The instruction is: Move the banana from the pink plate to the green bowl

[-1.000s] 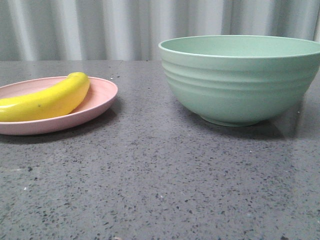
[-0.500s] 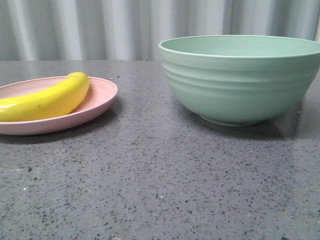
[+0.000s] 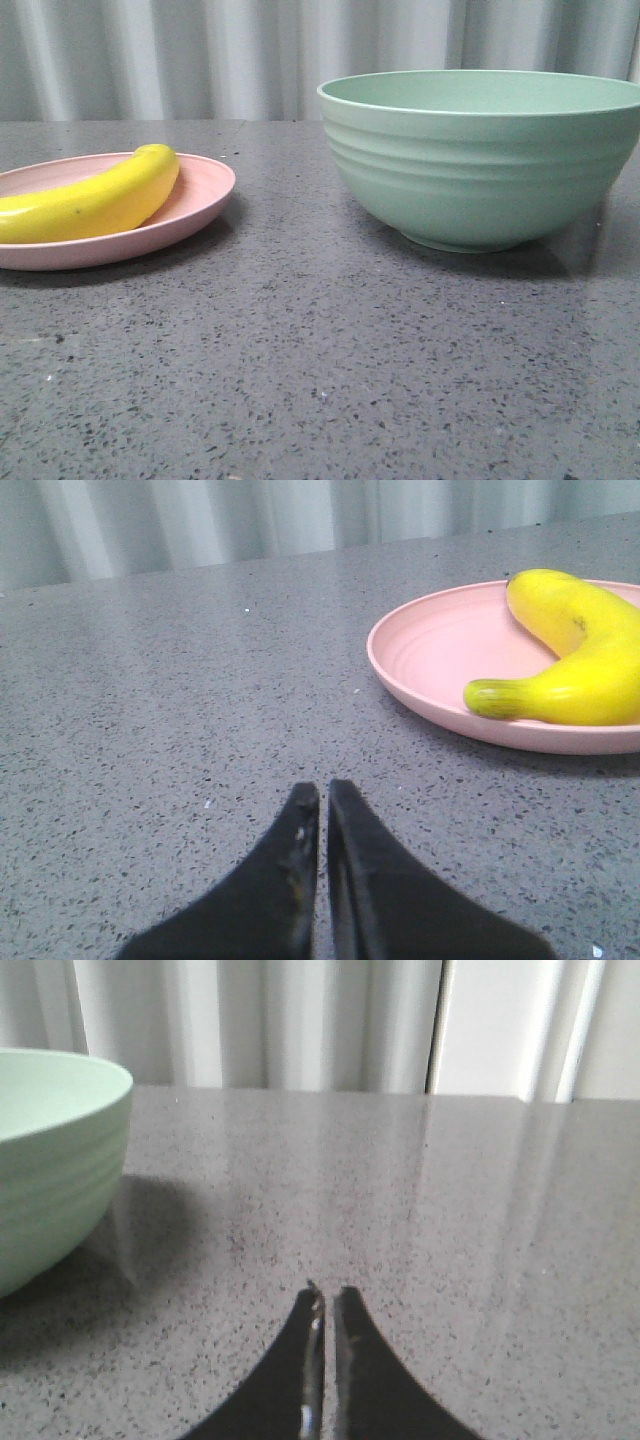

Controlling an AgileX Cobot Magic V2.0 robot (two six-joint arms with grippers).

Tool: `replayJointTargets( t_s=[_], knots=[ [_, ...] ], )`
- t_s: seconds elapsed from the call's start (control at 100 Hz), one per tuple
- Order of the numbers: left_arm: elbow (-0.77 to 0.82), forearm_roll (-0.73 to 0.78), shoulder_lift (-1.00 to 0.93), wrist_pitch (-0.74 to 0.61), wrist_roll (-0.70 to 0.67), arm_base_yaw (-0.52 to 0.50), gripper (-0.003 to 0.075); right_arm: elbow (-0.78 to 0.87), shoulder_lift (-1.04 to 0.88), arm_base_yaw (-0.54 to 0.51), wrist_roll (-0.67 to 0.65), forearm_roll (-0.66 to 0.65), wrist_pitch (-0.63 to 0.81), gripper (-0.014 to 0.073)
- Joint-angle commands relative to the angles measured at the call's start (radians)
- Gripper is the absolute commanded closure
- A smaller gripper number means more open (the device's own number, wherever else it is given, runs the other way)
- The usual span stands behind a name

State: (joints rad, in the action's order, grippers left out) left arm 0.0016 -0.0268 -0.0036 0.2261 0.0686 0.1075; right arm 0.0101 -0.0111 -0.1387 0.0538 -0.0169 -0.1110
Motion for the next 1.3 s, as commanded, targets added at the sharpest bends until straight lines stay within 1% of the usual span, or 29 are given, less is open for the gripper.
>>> replayJointTargets(
  t_s=[0.0,0.18,0.27,0.45,0.87,1.0,1.29],
  knots=[
    [0.009,-0.001,-0.03,-0.082,-0.002,-0.001,0.074,0.022,-0.022,-0.006,0.005,-0.012,0.099,0.0657],
    [0.009,-0.001,-0.03,-0.085,-0.002,-0.001,0.0741,0.022,-0.022,-0.006,0.005,-0.012,0.096,0.0657],
    [0.009,-0.035,-0.03,-0.095,-0.002,-0.001,0.0741,0.02,-0.022,-0.006,0.005,-0.008,0.103,0.0657],
    [0.005,-0.053,-0.03,-0.116,-0.002,-0.001,0.0741,0.004,-0.022,-0.003,0.005,-0.004,0.087,0.0657],
    [0.005,-0.055,-0.03,-0.115,-0.002,-0.001,0.0741,0.004,-0.022,-0.003,0.005,0.022,0.082,0.0657],
    [0.005,-0.061,-0.03,-0.118,-0.002,-0.001,0.0741,0.004,-0.022,-0.003,0.005,0.076,0.082,0.0657],
    [-0.015,-0.078,-0.03,-0.135,-0.004,-0.001,0.0741,-0.013,-0.022,-0.003,0.005,0.076,0.064,0.0657]
  ],
)
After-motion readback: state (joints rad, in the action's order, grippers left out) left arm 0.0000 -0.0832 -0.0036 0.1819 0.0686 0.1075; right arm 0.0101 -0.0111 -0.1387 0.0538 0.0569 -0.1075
